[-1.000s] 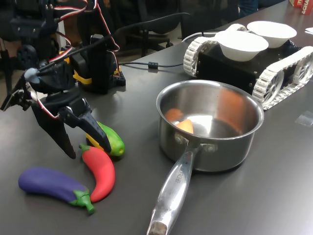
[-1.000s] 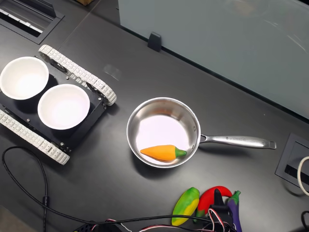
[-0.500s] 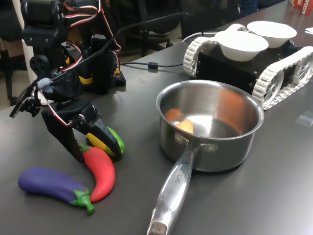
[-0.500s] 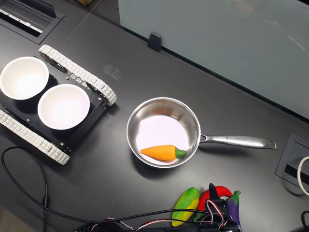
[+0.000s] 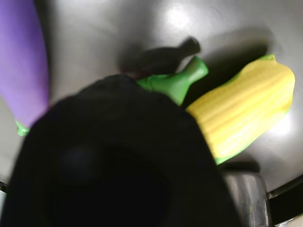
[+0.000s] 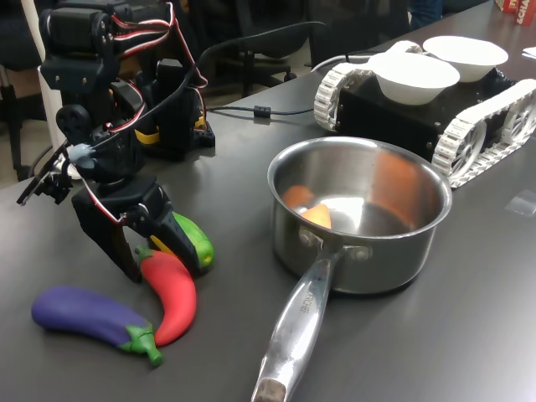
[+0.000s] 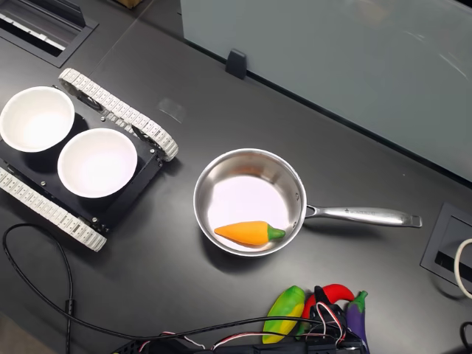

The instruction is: Pick up the chilli and place them in the pan

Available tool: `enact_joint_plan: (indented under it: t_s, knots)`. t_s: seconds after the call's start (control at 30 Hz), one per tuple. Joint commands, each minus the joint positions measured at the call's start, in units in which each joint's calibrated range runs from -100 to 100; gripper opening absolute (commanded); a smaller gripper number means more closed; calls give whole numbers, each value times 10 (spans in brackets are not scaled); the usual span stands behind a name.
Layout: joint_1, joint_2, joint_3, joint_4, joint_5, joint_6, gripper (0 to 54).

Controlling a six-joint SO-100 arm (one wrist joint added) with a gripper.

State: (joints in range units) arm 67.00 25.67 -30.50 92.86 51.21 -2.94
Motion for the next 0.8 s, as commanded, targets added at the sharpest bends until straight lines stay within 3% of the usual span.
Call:
enact_joint_plan:
  t_s: [0.0,0.4,0.77]
  knots:
    - [-15,-9,-4,-9,5,15,285]
    - [-27,18,-17,1,11,45,237]
    - [-14,15,-16,1,14,46,70]
